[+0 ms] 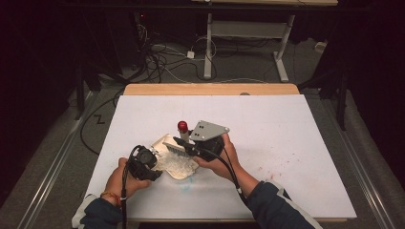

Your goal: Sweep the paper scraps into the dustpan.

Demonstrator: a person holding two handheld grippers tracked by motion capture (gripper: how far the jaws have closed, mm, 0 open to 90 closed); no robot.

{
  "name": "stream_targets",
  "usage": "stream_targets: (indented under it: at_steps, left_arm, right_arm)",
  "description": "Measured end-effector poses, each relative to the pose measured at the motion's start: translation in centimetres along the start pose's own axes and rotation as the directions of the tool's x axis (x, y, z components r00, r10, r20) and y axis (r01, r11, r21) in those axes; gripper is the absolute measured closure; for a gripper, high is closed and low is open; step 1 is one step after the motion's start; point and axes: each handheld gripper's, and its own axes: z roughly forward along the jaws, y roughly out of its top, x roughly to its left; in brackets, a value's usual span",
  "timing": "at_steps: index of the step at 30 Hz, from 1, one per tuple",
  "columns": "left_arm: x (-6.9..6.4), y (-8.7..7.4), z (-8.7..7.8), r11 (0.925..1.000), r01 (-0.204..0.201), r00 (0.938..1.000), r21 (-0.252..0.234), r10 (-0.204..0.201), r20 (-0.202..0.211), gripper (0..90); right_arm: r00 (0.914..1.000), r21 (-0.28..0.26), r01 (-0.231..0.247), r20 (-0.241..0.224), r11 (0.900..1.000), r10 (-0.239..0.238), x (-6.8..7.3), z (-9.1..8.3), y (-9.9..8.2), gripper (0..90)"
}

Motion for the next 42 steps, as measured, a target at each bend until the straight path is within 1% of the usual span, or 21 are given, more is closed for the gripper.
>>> stream_targets:
  at_steps: [1,2,5,8,10,12,13,15,17,19,21,23,25,30,32,34,36,38,40,42]
  left_arm:
    - [0.0,0.0,0.0,1.0,0.001,1.0,0.0,-0.001,-0.001,63.5]
    - [0.0,0.0,0.0,1.0,0.002,1.0,-0.001,-0.002,-0.002,63.5]
    - [0.0,-0.1,0.0,0.9999,0.009,1.0,-0.005,-0.009,0.001,63.5]
    - [0.0,-0.1,0.0,0.9997,0.02,0.9998,-0.011,-0.02,-0.004,63.5]
    - [0.0,0.0,0.0,0.9998,0.02,0.9998,-0.008,-0.02,-0.006,63.5]
    - [-0.1,0.0,0.1,0.9996,0.026,0.9996,-0.013,-0.026,-0.007,63.5]
    - [0.0,0.0,0.1,0.9996,0.026,0.9996,-0.012,-0.026,-0.006,63.4]
    - [0.0,0.0,0.0,0.9997,0.023,0.9997,-0.011,-0.023,-0.007,63.4]
    - [0.0,-0.1,0.0,0.9998,0.02,0.9998,-0.009,-0.02,-0.009,63.4]
    - [0.1,-0.2,0.0,0.9997,0.022,0.9997,-0.012,-0.022,-0.005,63.4]
    - [0.1,-0.2,0.0,0.9994,0.031,0.9995,-0.017,-0.031,-0.004,63.4]
    - [0.2,-0.3,0.0,0.9993,0.032,0.9995,-0.018,-0.032,-0.003,63.4]
    - [0.2,-0.4,0.0,0.9991,0.038,0.9993,-0.02,-0.038,-0.004,63.4]
    - [0.4,-0.7,-0.1,0.9979,0.057,0.9984,-0.032,-0.057,0.001,63.4]
    - [0.4,-0.9,-0.1,0.9972,0.065,0.9978,-0.036,-0.066,-0.002,63.3]
    - [0.6,-1.1,-0.1,0.9951,0.087,0.9962,-0.048,-0.087,0.0,63.3]
    - [0.7,-1.3,-0.1,0.9935,0.102,0.9947,-0.052,-0.102,-0.009,63.3]
    - [0.9,-1.4,-0.2,0.9914,0.116,0.9931,-0.061,-0.117,-0.009,63.3]
    - [1.1,-1.6,-0.3,0.9888,0.133,0.9909,-0.068,-0.134,-0.013,63.3]
    - [1.4,-1.8,-0.3,0.9868,0.146,0.9889,-0.07,-0.147,-0.017,63.3]
  right_arm:
    - [0.9999,-0.003,0.013,0.003,0.9999,-0.013,0.1,-0.4,0.2,70.0]
    - [0.9999,-0.008,0.014,0.004,0.9999,-0.014,0.1,-0.7,0.3,70.0]
    - [0.9999,-0.029,-0.012,0.009,0.9995,0.012,-0.4,-1.8,0.4,70.0]
    - [0.9991,-0.041,-0.033,0.025,0.9986,0.034,-1.0,-3.0,0.6,69.9]
    - [0.9973,-0.052,-0.062,0.036,0.9967,0.064,-1.5,-3.7,0.5,70.0]
    - [0.9963,-0.054,-0.08,0.028,0.9953,0.082,-1.8,-4.1,0.5,69.9]
    - [0.9945,-0.056,-0.102,0.02,0.9933,0.103,-1.9,-4.2,0.4,69.9]
    - [0.9917,-0.032,-0.127,0.018,0.9914,0.128,-2.0,-4.1,0.1,69.9]
    - [0.9914,-0.022,-0.128,0.026,0.9915,0.129,-1.8,-4.2,-0.2,69.9]
    - [0.99,-0.033,-0.136,0.033,0.9901,0.137,-1.9,-4.7,-0.5,70.0]
    - [0.9869,-0.046,-0.155,0.039,0.9869,0.157,-2.0,-5.6,-0.6,69.9]
    - [0.9874,-0.046,-0.148,0.05,0.9879,0.151,-2.0,-6.5,-0.7,69.9]
    - [0.9877,-0.032,-0.142,0.062,0.9894,0.144,-2.1,-7.5,-1.0,69.9]
    - [0.9854,-0.028,-0.151,0.074,0.9881,0.153,-2.7,-10.3,-2.0,70.0]
    - [0.9855,-0.012,-0.15,0.077,0.9885,0.151,-3.0,-11.6,-2.5,69.9]
    - [0.9838,-0.012,-0.16,0.08,0.9871,0.16,-3.3,-12.6,-2.8,69.9]
    - [0.9826,-0.003,-0.168,0.081,0.9859,0.167,-3.8,-13.6,-3.1,69.9]
    - [0.9798,-0.001,-0.177,0.095,0.9842,0.176,-4.1,-14.6,-3.4,69.9]
    - [0.9788,0.008,-0.179,0.102,0.9838,0.177,-4.3,-15.7,-3.8,69.9]
    - [0.978,0.009,-0.185,0.1,0.9827,0.183,-4.6,-16.5,-4.1,69.9]
